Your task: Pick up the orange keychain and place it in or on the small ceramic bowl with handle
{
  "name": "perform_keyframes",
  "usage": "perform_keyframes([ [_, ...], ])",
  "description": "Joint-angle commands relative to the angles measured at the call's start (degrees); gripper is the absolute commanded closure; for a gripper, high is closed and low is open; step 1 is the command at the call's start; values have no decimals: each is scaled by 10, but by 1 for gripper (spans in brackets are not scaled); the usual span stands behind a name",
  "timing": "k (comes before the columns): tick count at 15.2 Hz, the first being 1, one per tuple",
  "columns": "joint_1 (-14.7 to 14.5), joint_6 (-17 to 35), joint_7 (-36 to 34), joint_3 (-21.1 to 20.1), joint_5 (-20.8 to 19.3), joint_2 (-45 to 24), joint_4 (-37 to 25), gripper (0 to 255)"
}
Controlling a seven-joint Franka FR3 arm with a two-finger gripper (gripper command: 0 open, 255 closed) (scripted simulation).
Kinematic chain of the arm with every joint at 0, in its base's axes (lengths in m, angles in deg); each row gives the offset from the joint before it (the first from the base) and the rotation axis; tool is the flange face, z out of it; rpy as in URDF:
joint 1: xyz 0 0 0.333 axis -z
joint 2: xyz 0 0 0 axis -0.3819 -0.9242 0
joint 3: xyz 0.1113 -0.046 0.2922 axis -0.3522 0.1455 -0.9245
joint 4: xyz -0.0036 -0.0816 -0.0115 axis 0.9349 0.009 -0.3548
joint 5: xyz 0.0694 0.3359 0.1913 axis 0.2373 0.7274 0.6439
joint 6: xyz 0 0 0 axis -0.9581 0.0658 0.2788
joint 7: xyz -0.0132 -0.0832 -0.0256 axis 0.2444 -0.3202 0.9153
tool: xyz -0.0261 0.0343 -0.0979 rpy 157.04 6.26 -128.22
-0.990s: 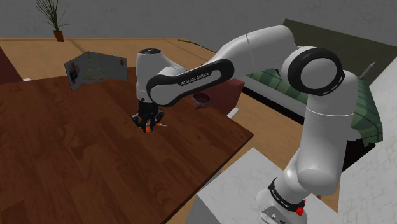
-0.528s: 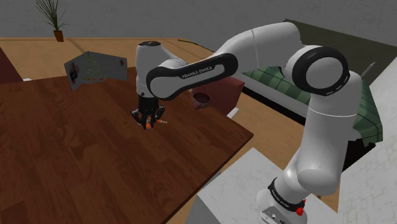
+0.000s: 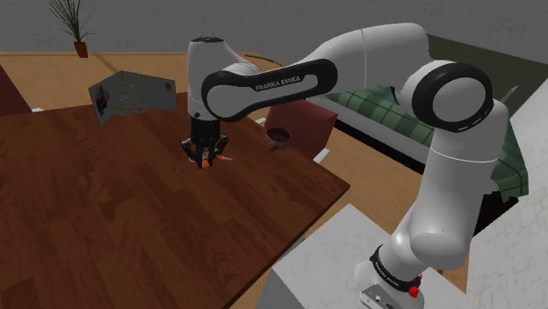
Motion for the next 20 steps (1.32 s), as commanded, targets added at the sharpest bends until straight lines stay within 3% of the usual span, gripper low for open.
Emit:
perform_keyframes([
  [1, 0, -15, 2, -1, 3, 6, -10, 255],
  [15, 0, -109, 9, -6, 14, 25, -86, 255],
  [20, 51, -87, 78, 12, 41, 88, -8, 255],
])
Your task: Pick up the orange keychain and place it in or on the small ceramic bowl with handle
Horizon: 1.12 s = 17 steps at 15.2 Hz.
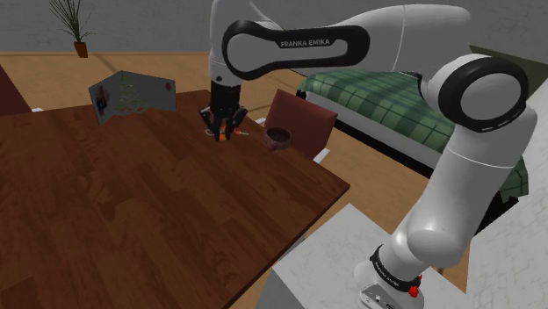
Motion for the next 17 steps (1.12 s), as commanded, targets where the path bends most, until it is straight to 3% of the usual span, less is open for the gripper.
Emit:
perform_keyframes([
  [1, 18, 10, 28, 9, 8, 18, 26, 255],
  [9, 82, 24, 143, 55, 34, 85, 102, 255],
  [17, 138, 28, 255, 108, 42, 114, 134, 255],
])
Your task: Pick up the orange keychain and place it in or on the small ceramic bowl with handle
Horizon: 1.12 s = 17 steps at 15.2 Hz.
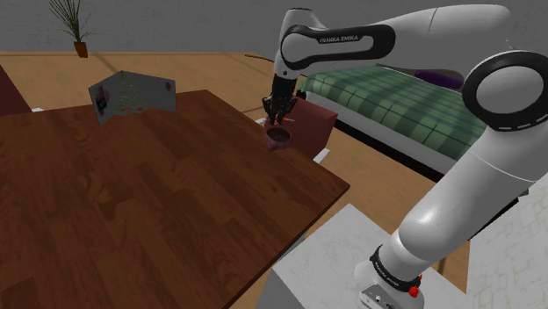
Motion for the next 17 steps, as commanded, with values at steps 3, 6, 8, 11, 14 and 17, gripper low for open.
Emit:
perform_keyframes([
  [3, 30, 2, 61, 30, 0, 4, 6, 255],
  [6, 30, 25, 61, 30, -1, 0, 25, 255],
  [8, 30, 39, 60, 30, -1, -3, 36, 255],
  [11, 30, 62, 60, 30, -2, -9, 53, 255],
  [14, 29, 84, 59, 30, -4, -16, 68, 255],
  [17, 29, 106, 57, 30, -5, -24, 83, 255],
])
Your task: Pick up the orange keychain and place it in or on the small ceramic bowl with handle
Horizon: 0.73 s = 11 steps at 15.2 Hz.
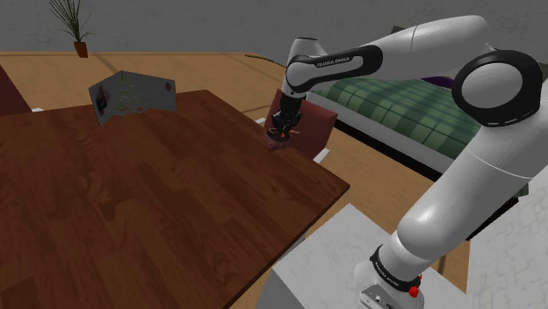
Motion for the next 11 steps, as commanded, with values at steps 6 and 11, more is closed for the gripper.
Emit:
perform_keyframes([
  [6, 0, 14, -1, 0, -1, -5, 8, 255],
  [11, 0, 14, -1, 0, -1, -5, 8, 0],
])
